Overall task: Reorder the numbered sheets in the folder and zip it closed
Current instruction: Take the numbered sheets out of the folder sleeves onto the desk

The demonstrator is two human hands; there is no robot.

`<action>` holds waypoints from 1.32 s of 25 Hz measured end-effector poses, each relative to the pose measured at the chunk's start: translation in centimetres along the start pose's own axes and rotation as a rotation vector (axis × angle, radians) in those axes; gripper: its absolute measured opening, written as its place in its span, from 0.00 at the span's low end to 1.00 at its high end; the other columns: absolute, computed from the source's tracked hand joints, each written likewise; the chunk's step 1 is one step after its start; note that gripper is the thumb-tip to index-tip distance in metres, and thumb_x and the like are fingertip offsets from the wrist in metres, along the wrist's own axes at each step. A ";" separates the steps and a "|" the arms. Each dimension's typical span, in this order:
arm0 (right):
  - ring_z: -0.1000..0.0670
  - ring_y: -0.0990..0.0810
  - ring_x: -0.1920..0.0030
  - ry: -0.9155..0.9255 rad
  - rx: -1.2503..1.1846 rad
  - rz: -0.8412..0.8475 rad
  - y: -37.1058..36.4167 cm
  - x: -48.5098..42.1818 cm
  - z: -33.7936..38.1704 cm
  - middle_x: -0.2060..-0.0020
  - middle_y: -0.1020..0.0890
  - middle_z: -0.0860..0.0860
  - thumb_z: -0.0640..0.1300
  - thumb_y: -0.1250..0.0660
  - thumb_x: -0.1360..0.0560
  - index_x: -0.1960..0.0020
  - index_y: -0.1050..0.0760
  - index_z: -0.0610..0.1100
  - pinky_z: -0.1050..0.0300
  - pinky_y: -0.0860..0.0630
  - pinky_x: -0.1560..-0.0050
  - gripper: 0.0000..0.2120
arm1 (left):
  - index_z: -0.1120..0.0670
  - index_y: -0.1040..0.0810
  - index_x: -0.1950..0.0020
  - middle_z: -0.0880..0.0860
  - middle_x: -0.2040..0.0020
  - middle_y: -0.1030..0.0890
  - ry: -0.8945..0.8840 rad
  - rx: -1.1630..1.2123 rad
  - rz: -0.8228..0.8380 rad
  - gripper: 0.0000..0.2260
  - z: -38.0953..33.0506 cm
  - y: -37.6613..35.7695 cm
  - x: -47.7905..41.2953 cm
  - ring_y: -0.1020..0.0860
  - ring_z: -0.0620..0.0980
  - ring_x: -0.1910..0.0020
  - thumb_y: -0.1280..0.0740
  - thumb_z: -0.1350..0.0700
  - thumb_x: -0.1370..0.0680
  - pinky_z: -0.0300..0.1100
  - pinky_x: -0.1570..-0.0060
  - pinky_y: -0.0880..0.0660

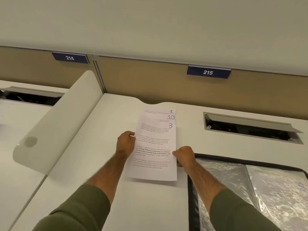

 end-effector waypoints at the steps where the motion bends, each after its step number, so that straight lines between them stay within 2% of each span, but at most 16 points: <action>1: 0.38 0.15 0.61 -0.016 0.007 -0.003 -0.3 -0.2 -0.1 0.61 0.17 0.36 0.34 0.30 0.26 0.64 0.27 0.37 0.45 0.17 0.63 0.10 | 0.56 0.19 0.43 0.53 0.47 0.16 0.000 -0.013 0.017 0.10 0.4 -0.3 -0.3 0.20 0.51 0.52 0.37 0.61 0.20 0.41 0.53 0.27; 4: 0.35 0.14 0.57 -0.037 0.026 -0.002 -1.1 -0.5 -0.3 0.58 0.15 0.35 0.33 0.30 0.26 0.61 0.25 0.36 0.45 0.17 0.61 0.06 | 0.56 0.19 0.42 0.52 0.47 0.17 -0.006 -0.053 0.048 0.10 0.9 -0.8 -0.8 0.21 0.50 0.53 0.37 0.61 0.20 0.40 0.55 0.29; 7: 0.36 0.14 0.58 -0.049 0.032 -0.009 -1.5 -0.7 -0.5 0.58 0.15 0.36 0.33 0.30 0.27 0.59 0.23 0.34 0.45 0.17 0.62 0.04 | 0.56 0.20 0.41 0.51 0.50 0.19 0.007 -0.036 0.068 0.09 1.2 -1.3 -1.2 0.22 0.49 0.54 0.36 0.60 0.20 0.39 0.54 0.29; 10: 0.38 0.14 0.61 -0.044 0.044 -0.022 -1.5 -1.0 -0.7 0.59 0.16 0.35 0.33 0.30 0.28 0.63 0.26 0.37 0.48 0.19 0.65 0.07 | 0.56 0.21 0.39 0.52 0.48 0.18 0.030 0.013 0.072 0.11 1.6 -1.4 -1.2 0.22 0.50 0.52 0.35 0.58 0.20 0.40 0.52 0.28; 12: 0.42 0.19 0.68 -0.051 0.047 -0.036 -1.2 -0.9 -0.8 0.65 0.18 0.37 0.33 0.31 0.27 0.65 0.27 0.39 0.53 0.24 0.68 0.09 | 0.56 0.23 0.36 0.53 0.45 0.18 0.034 0.011 0.069 0.12 2.0 -1.3 -0.9 0.21 0.52 0.47 0.35 0.56 0.19 0.42 0.48 0.27; 14: 0.45 0.24 0.71 -0.057 0.051 -0.044 -0.8 -0.6 -1.3 0.70 0.22 0.42 0.34 0.32 0.26 0.66 0.28 0.41 0.55 0.27 0.69 0.11 | 0.57 0.25 0.32 0.55 0.39 0.21 0.016 -0.026 0.048 0.15 2.2 -1.3 -0.4 0.23 0.55 0.39 0.35 0.55 0.18 0.47 0.39 0.27; 17: 0.47 0.27 0.70 -0.010 0.062 -0.060 0.4 0.0 -2.0 0.71 0.26 0.46 0.37 0.33 0.25 0.68 0.31 0.44 0.53 0.29 0.66 0.14 | 0.56 0.28 0.28 0.57 0.30 0.26 -0.011 -0.094 0.012 0.18 1.8 -1.5 1.4 0.28 0.58 0.32 0.36 0.54 0.18 0.52 0.31 0.31; 21: 0.51 0.23 0.64 0.060 0.008 -0.195 4.6 3.4 -3.4 0.63 0.20 0.51 0.41 0.35 0.22 0.60 0.25 0.45 0.56 0.25 0.65 0.08 | 0.56 0.31 0.25 0.55 0.26 0.30 -0.136 -0.197 0.003 0.21 -0.6 -4.3 5.2 0.32 0.57 0.28 0.36 0.54 0.18 0.53 0.28 0.36; 23: 0.52 0.20 0.55 0.112 0.001 -0.298 7.6 5.7 -4.7 0.53 0.18 0.52 0.42 0.36 0.20 0.48 0.21 0.46 0.60 0.23 0.57 0.05 | 0.56 0.32 0.24 0.55 0.23 0.32 -0.209 -0.236 0.048 0.22 -2.0 -7.1 7.3 0.35 0.56 0.25 0.37 0.54 0.18 0.51 0.25 0.39; 25: 0.51 0.21 0.45 0.160 0.013 -0.431 11.2 8.1 -6.9 0.44 0.20 0.52 0.42 0.36 0.19 0.38 0.22 0.45 0.57 0.24 0.44 0.11 | 0.56 0.33 0.23 0.56 0.21 0.36 -0.304 -0.276 0.116 0.22 -4.0 -10.3 10.2 0.39 0.55 0.22 0.37 0.53 0.17 0.51 0.22 0.44; 29: 0.44 0.24 0.36 0.157 0.130 -0.676 19.1 12.1 -13.2 0.37 0.22 0.45 0.44 0.34 0.20 0.33 0.25 0.41 0.48 0.25 0.37 0.16 | 0.52 0.45 0.18 0.53 0.17 0.51 -0.496 -0.381 0.256 0.25 -8.5 -17.4 18.5 0.53 0.53 0.18 0.45 0.49 0.14 0.49 0.21 0.57; 31: 0.40 0.30 0.28 0.086 0.232 -0.755 22.8 14.0 -17.6 0.30 0.27 0.41 0.47 0.34 0.20 0.29 0.29 0.40 0.42 0.31 0.29 0.22 | 0.51 0.51 0.17 0.54 0.17 0.57 -0.579 -0.462 0.321 0.25 -10.2 -21.3 23.7 0.58 0.52 0.18 0.49 0.50 0.14 0.51 0.20 0.60; 33: 0.37 0.39 0.23 0.009 0.342 -0.797 25.8 15.8 -21.8 0.23 0.36 0.38 0.51 0.35 0.20 0.24 0.36 0.39 0.40 0.38 0.24 0.29 | 0.50 0.57 0.17 0.53 0.17 0.62 -0.651 -0.523 0.374 0.26 -11.5 -24.6 28.8 0.63 0.52 0.19 0.53 0.49 0.14 0.52 0.21 0.62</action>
Point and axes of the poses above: each hand's wrist, its own x-axis away from the middle knuckle, its own y-axis out of the back of the hand, z = x × y, the point moved 8 cm from there along -x, towards the middle knuckle
